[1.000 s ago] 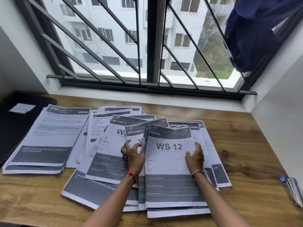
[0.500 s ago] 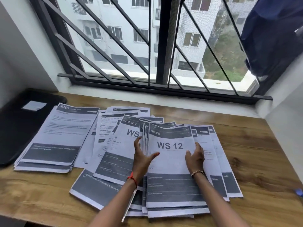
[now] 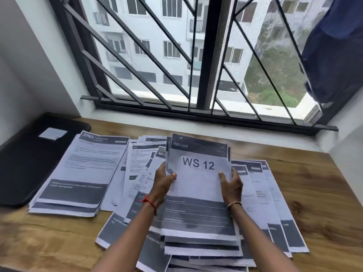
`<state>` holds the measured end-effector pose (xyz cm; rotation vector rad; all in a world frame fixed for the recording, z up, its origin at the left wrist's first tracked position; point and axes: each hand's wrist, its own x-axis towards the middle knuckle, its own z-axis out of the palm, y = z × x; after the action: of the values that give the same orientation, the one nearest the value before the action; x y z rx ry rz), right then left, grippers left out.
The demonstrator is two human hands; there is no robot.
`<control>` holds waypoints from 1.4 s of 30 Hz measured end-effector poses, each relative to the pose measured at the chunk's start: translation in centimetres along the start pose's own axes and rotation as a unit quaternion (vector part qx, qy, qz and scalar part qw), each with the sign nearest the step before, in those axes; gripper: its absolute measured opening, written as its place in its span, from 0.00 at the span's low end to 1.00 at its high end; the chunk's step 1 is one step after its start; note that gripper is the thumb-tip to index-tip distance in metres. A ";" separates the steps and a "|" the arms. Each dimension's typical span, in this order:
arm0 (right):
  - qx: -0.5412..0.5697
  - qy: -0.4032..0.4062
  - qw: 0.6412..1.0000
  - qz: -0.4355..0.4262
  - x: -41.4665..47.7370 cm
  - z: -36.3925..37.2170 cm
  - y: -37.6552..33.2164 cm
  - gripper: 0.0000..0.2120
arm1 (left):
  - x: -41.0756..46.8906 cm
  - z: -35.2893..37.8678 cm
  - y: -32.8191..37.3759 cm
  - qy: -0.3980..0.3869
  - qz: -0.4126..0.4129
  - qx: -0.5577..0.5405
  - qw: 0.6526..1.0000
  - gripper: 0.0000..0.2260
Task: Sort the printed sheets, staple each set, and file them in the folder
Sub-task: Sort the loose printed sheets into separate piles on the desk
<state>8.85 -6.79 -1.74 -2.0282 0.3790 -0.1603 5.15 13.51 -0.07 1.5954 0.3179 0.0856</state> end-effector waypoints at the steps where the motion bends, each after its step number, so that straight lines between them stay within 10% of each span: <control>1: 0.019 -0.008 1.000 0.005 0.0 0.3 -0.4 0.20 | 0.5 -0.6 0.1 -0.005 0.002 -0.001 1.000 0.15; 15: -0.044 -0.008 0.996 0.073 -1.4 4.0 -0.7 0.14 | 5.2 -6.0 -4.2 0.062 -0.090 0.316 0.943 0.18; 21: -0.036 0.008 0.995 0.093 -2.2 4.7 -1.0 0.12 | 4.1 -5.7 -2.5 0.003 -0.027 0.214 0.977 0.01; 33: 0.020 0.054 0.990 0.129 -3.2 2.8 -0.6 0.08 | 1.9 -3.8 -2.4 -0.181 0.047 0.143 0.972 0.30; 42: 0.067 0.066 0.988 0.125 -3.1 1.0 -0.1 0.15 | 0.1 -2.2 -0.9 -0.179 -0.070 -0.063 0.979 0.17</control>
<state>6.21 -4.88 -1.94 -1.8252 0.6855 -0.1606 4.60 15.66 -0.83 1.4264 0.1392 -0.2826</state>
